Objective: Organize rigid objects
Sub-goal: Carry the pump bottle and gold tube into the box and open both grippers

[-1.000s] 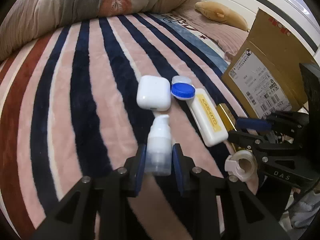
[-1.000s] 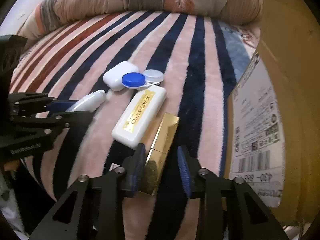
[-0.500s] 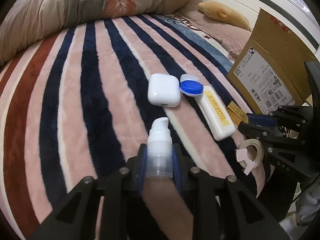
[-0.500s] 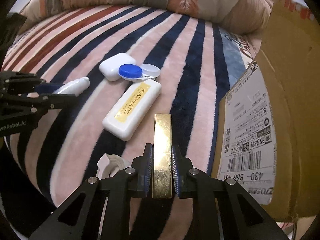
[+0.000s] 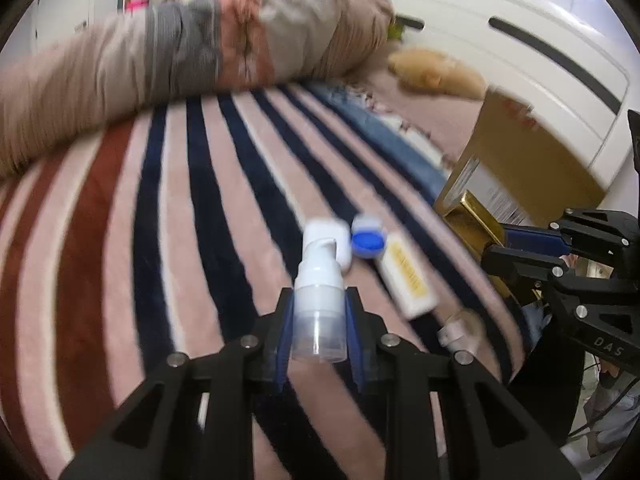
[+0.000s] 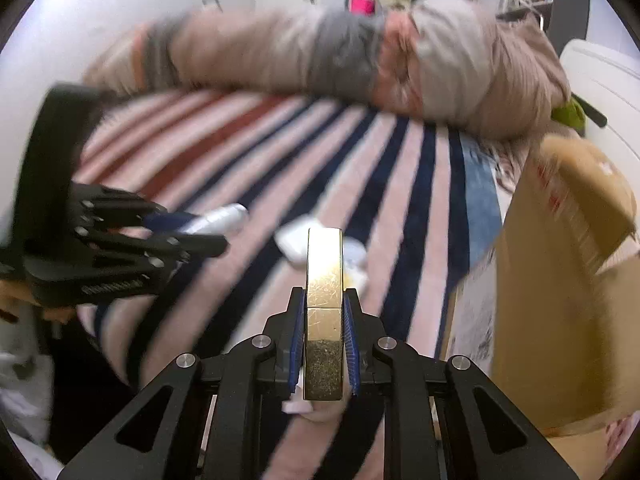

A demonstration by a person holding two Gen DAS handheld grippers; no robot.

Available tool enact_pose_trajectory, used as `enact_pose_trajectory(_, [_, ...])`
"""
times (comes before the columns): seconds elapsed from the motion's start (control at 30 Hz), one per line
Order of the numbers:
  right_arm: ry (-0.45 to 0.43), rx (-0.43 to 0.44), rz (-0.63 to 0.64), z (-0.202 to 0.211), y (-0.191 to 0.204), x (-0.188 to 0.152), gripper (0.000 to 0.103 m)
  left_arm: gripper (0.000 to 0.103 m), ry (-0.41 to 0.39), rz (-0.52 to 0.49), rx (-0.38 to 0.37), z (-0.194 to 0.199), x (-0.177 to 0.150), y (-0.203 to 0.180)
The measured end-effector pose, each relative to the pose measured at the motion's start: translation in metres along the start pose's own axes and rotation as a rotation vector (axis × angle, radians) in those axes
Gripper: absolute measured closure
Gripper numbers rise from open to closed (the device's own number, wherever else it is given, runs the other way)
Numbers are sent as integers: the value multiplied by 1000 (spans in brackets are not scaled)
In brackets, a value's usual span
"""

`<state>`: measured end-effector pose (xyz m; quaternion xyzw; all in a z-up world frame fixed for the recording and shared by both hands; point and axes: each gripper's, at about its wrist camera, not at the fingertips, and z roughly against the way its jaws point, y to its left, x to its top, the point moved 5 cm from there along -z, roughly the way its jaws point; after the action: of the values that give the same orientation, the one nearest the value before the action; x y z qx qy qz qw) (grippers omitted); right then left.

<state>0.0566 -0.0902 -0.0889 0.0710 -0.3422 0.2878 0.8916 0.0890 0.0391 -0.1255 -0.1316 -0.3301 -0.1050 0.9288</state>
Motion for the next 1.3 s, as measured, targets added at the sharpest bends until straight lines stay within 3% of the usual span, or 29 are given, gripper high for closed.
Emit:
enact_pose_trajectory(0.13, [-101, 22, -14, 38, -11, 19, 89, 82, -84, -54, -10, 41, 29, -24])
enact_pose_trajectory(0.23, [-160, -13, -34, 64, -31, 21, 89, 82, -129, -96, -31, 59, 51, -52])
enact_pose_trajectory(0.37, [-215, -67, -125, 94, -86, 11, 89, 82, -166, -150, -69, 67, 72, -97])
enact_pose_trajectory(0.5, [-236, -12, -224, 102, -134, -6, 88, 82, -160, -210, -106, 57, 89, -146])
enact_pose_trajectory(0.67, [-316, 161, -288, 115, -153, -8, 89, 82, -157, -244, -128, 47, 108, -191])
enact_pose_trajectory(0.77, [-324, 243, -278, 115, -149, -3, 89, 82, -172, -239, -96, 52, 113, -192])
enact_pose_trajectory(0.93, [-313, 288, -246, 111, -137, 3, 89, 82, -186, -194, -47, 66, 112, -175])
enact_pose_trajectory(1.1, [-322, 224, -252, 117, -146, 3, 89, 82, -174, -203, -42, 71, 110, -176])
enact_pose_trajectory(1.3, [-269, 21, -298, 117, -187, -23, 89, 82, -144, -278, -100, 53, 120, -219])
